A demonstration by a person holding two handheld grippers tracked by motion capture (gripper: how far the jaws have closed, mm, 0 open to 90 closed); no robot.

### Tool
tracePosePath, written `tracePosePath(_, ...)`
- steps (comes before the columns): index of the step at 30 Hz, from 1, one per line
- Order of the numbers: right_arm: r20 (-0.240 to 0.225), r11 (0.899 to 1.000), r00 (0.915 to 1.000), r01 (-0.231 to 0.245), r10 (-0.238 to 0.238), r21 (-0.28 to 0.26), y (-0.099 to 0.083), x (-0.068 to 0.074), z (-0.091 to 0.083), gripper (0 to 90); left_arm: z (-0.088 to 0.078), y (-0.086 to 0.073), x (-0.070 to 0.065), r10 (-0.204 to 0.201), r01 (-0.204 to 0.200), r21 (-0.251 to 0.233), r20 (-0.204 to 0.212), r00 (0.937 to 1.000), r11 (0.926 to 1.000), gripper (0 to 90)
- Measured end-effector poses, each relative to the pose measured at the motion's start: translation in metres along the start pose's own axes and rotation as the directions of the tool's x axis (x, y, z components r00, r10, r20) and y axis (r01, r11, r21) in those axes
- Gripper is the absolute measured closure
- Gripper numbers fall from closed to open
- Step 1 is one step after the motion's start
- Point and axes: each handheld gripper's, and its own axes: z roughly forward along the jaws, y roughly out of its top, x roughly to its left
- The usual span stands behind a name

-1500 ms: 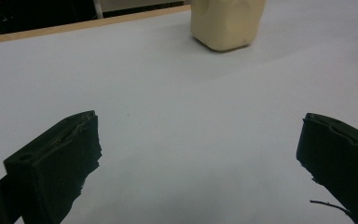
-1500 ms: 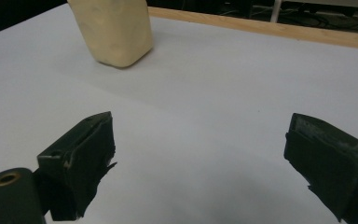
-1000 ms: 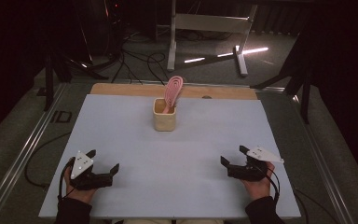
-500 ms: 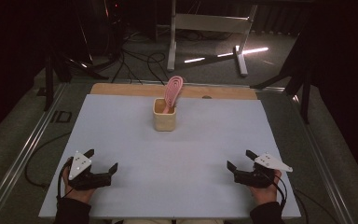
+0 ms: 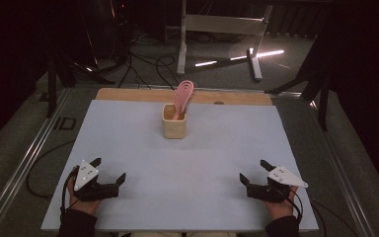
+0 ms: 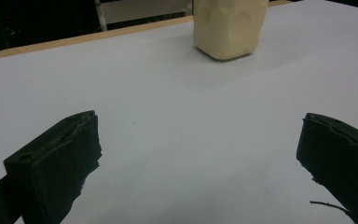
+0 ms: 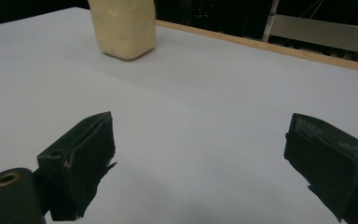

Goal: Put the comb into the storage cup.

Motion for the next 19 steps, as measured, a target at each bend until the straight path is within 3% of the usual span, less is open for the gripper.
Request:
tracePosePath(5, 0.003, 1.000, 0.9996, 0.026, -0.026, -0.008, 0.0000, 0.0027, 0.0007, 8.3, 0.0009, 0.0000, -0.0015, 0.001, 0.000, -0.009, 0.008, 1.0000, 1.0000, 0.1)
tracePosePath(19, 0.011, 1.000, 0.9998, 0.015, -0.015, -0.018, -0.0009, 0.0003, -0.0009, 8.3, -0.0002, 0.0002, -0.0011, 0.005, -0.005, -0.010, -0.003, 1.0000, 0.9999, 0.1)
